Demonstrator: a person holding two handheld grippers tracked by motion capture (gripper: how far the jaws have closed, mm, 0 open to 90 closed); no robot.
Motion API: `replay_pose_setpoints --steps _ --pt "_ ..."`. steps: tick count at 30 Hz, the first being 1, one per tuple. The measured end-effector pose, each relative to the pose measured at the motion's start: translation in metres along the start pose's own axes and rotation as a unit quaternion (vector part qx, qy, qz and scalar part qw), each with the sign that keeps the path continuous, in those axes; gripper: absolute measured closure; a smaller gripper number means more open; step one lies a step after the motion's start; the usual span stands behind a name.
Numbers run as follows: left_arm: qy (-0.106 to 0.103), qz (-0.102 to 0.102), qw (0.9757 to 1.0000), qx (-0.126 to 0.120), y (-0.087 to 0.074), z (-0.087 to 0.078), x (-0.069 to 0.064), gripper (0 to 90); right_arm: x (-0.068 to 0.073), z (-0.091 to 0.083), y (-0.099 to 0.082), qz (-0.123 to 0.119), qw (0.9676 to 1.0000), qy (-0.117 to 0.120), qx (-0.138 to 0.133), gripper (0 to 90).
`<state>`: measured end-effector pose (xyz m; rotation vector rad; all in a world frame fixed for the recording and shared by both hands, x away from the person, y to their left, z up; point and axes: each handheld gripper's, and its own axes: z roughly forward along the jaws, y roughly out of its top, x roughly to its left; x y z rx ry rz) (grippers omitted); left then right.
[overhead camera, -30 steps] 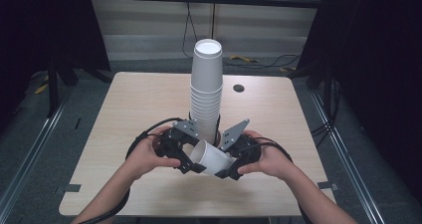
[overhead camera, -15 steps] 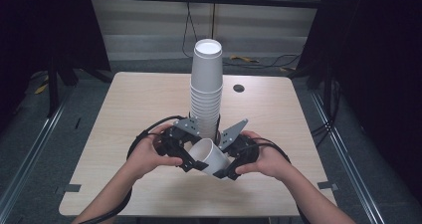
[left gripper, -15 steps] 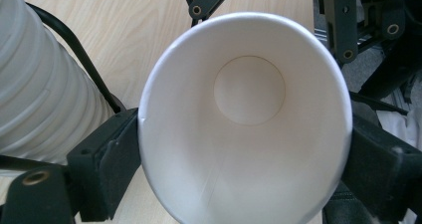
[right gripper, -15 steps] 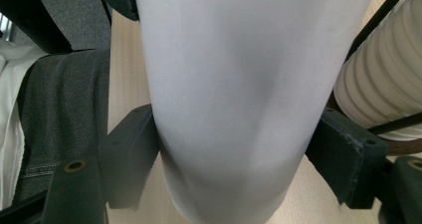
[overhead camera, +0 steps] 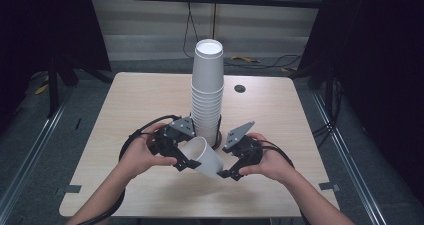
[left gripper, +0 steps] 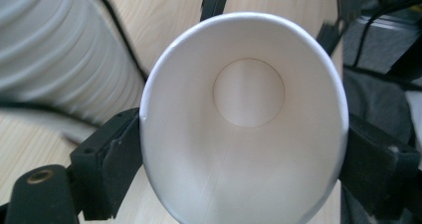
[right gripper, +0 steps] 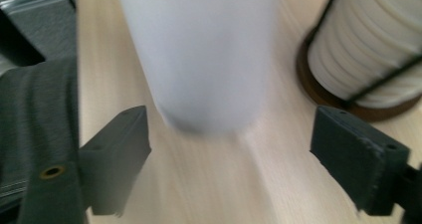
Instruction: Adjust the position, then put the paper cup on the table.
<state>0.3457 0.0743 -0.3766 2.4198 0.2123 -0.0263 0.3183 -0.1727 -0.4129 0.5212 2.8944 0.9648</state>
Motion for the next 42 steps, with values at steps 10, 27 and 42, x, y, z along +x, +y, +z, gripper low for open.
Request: replay_pose_setpoints --steps 10,27,42 --pt "0.037 -0.025 0.9980 0.045 -0.020 -0.013 0.010 12.4 -0.017 0.010 -0.051 0.081 0.9934 -0.073 -0.036 13.7" --pt "0.072 -0.067 0.9902 0.100 -0.040 -0.032 0.033 11.9 -0.028 0.028 -0.105 0.127 0.9775 -0.158 -0.060 13.5" --pt "0.106 -0.092 0.9811 0.133 -0.050 -0.041 0.055 11.5 -0.031 0.030 -0.111 0.143 0.9736 -0.160 -0.080 11.8"
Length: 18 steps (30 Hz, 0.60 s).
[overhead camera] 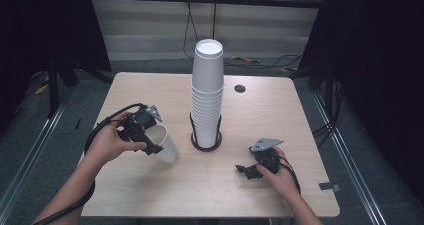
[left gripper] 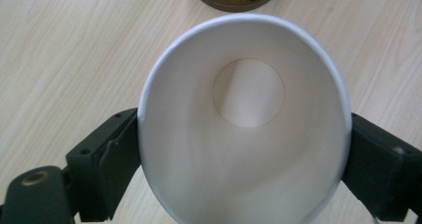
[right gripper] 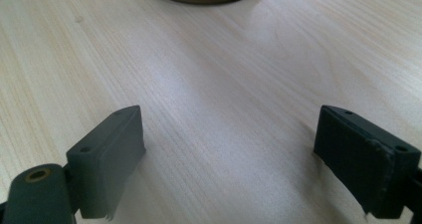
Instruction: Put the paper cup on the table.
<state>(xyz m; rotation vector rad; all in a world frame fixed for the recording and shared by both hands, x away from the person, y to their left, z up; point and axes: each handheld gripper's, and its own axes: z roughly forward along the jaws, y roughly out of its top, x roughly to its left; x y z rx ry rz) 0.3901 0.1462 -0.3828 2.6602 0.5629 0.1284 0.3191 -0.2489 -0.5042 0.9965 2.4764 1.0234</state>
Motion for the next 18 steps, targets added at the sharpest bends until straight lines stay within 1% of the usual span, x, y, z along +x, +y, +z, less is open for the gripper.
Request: replay_pose_setpoints --steps 1,3,4,6,7,8,10,12,14,15,16,18 --pt "0.001 0.005 1.0000 0.004 0.000 0.000 0.002 11.5 0.000 0.000 0.000 0.000 1.0000 0.000 0.000 11.8" --pt "0.003 -0.003 1.0000 0.005 0.000 0.000 0.004 11.5 0.000 0.000 0.000 0.000 1.0000 0.000 0.000 11.8" --pt "0.004 0.002 1.0000 0.006 0.001 0.000 0.005 11.4 0.000 0.000 0.000 0.000 1.0000 0.000 0.000 11.7" --pt "0.010 0.001 0.9999 0.011 0.001 -0.001 0.007 11.4 0.000 0.000 0.000 0.000 1.0000 0.000 0.000 11.6" --pt "0.012 -0.004 0.9999 0.011 0.002 -0.001 0.008 11.3 0.000 0.000 0.000 0.001 1.0000 0.000 0.000 11.6" --pt "0.014 -0.002 0.9998 0.013 0.002 -0.001 0.009 11.3 0.000 0.000 0.000 0.000 1.0000 0.000 0.000 11.6" --pt "0.016 -0.007 0.9997 0.015 0.001 -0.001 0.012 11.4 0.000 0.000 0.000 0.000 1.0000 -0.001 0.000 11.6" --pt "0.021 -0.006 0.9996 0.020 0.001 -0.001 0.014 11.3 0.000 0.000 0.000 0.000 1.0000 0.000 0.000 11.6" --pt "0.025 -0.014 0.9994 0.020 0.001 -0.002 0.016 11.2 0.000 0.000 0.000 0.000 1.0000 0.000 0.000 11.6" --pt "0.027 -0.015 0.9992 0.024 0.000 -0.003 0.016 11.1 0.000 0.000 0.000 0.000 1.0000 0.000 0.000 11.6" --pt "0.034 -0.012 0.9990 0.025 0.000 -0.003 0.016 11.1 0.000 0.000 0.000 0.000 1.0000 0.000 0.000 11.6" --pt "0.045 -0.013 0.9978 0.046 -0.001 -0.004 0.017 11.0 0.000 0.000 0.000 0.000 1.0000 0.000 0.000 11.6"
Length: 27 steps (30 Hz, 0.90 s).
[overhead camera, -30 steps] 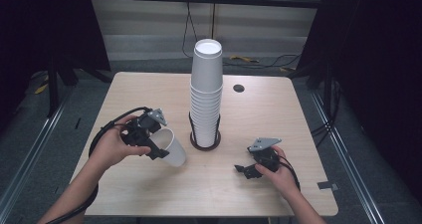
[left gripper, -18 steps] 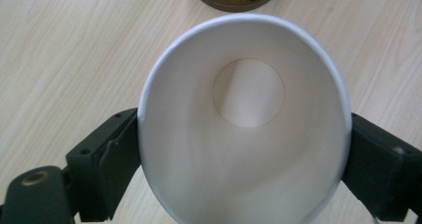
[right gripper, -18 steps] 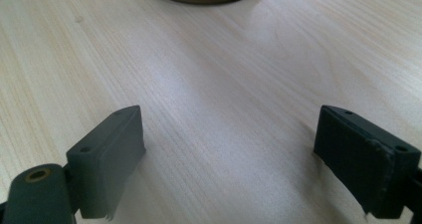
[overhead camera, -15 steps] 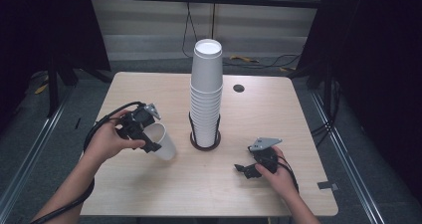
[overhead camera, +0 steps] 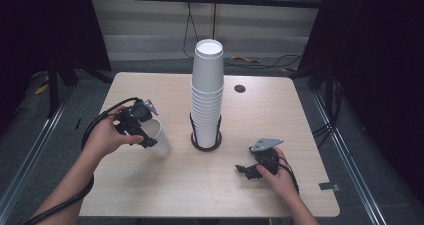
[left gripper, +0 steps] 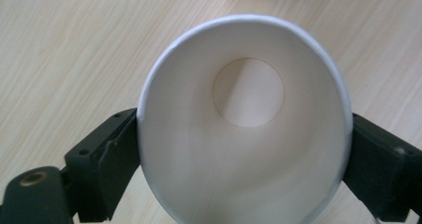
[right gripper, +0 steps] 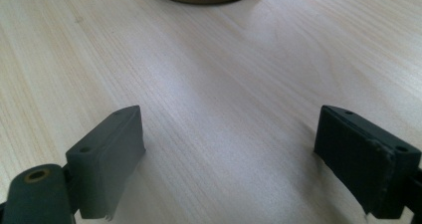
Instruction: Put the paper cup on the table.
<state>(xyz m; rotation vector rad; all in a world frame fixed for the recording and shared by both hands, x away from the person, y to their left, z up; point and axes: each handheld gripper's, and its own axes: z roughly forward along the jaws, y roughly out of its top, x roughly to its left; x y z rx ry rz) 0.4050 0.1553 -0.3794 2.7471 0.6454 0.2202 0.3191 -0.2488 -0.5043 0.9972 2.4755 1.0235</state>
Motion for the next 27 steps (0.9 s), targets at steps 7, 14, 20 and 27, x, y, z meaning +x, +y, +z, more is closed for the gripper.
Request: replay_pose_setpoints --steps 7,14,20,27 --pt "0.011 -0.005 0.9998 0.016 -0.002 0.010 0.001 10.2 0.000 0.000 0.000 0.000 1.0000 0.000 0.000 11.6" --pt "0.010 -0.006 0.9998 -0.015 -0.003 0.017 0.002 7.5 0.000 0.000 0.000 -0.002 1.0000 -0.001 -0.001 11.8" --pt "0.008 0.001 0.9994 -0.034 -0.003 0.027 -0.001 6.8 0.000 0.000 0.000 -0.002 1.0000 -0.001 -0.001 11.8" --pt "-0.010 -0.021 0.9973 -0.070 -0.012 0.035 0.001 6.3 0.000 0.000 0.000 -0.002 1.0000 -0.001 -0.001 11.8"
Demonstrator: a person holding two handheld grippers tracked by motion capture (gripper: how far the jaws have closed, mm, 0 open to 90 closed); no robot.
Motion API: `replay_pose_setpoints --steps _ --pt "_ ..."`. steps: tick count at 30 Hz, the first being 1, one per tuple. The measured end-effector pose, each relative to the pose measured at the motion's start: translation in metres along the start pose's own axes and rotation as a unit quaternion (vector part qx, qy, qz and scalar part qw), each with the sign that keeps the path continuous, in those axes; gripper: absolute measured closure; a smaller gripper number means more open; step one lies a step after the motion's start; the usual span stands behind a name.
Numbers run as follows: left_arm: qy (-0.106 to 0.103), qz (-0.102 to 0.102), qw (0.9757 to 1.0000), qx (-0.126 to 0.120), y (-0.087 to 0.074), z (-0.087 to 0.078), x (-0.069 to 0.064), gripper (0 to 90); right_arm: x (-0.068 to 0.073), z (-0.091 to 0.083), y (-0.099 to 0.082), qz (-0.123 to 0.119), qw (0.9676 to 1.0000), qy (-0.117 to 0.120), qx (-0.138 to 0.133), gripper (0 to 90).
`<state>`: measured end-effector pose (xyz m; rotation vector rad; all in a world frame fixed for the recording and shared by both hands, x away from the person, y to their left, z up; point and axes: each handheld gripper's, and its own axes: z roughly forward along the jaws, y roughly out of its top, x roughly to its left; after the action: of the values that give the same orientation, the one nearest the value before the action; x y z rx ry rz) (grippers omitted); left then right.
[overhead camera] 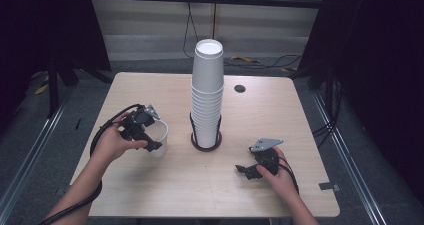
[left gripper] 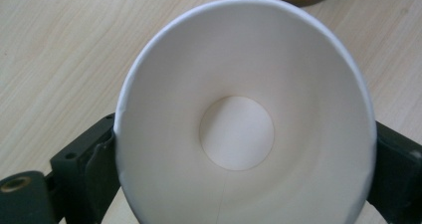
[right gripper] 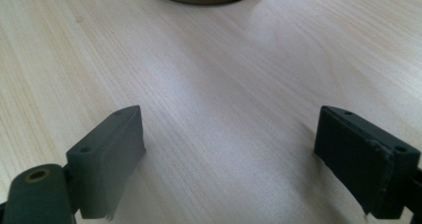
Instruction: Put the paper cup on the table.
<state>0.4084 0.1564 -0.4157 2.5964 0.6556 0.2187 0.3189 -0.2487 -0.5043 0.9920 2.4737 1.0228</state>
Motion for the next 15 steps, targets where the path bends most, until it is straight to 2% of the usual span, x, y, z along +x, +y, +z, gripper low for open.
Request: replay_pose_setpoints --steps 2,3,4,6,8,9,10,13,14,15 --pt "-0.004 -0.002 1.0000 -0.003 -0.002 0.000 0.000 6.3 0.000 0.000 0.000 0.000 1.0000 0.000 0.000 11.8" --pt "-0.005 -0.011 0.9999 -0.010 -0.003 0.002 -0.002 6.2 0.000 0.000 0.000 0.000 1.0000 0.000 0.000 11.8" --pt "-0.006 -0.005 1.0000 -0.005 -0.004 0.002 -0.001 6.3 0.000 0.000 0.000 0.000 1.0000 0.000 0.000 11.8" --pt "-0.007 -0.012 0.9999 -0.009 -0.007 0.005 -0.002 6.5 0.000 0.000 0.000 0.000 1.0000 0.000 0.000 11.9" --pt "-0.009 -0.007 0.9999 0.002 -0.010 0.006 -0.002 7.5 0.000 0.000 0.000 0.000 1.0000 0.000 0.000 11.9" --pt "-0.012 -0.008 0.9999 -0.001 -0.013 0.008 -0.001 8.1 0.000 0.000 0.000 0.000 1.0000 0.000 0.000 11.9" --pt "-0.014 -0.017 0.9997 -0.006 -0.016 0.010 -0.002 8.2 0.000 0.000 0.000 0.000 1.0000 0.000 0.000 11.9" --pt "-0.022 -0.019 0.9995 -0.013 -0.023 0.010 -0.001 8.8 0.000 0.000 0.000 0.000 1.0000 0.000 0.000 11.9" --pt "-0.023 -0.030 0.9990 -0.022 -0.027 0.011 -0.002 8.9 0.000 0.000 0.000 0.000 1.0000 0.000 0.000 11.9" --pt "-0.024 -0.029 0.9991 -0.022 -0.030 0.010 -0.001 9.0 0.000 0.000 0.000 -0.001 1.0000 0.000 0.000 11.9"
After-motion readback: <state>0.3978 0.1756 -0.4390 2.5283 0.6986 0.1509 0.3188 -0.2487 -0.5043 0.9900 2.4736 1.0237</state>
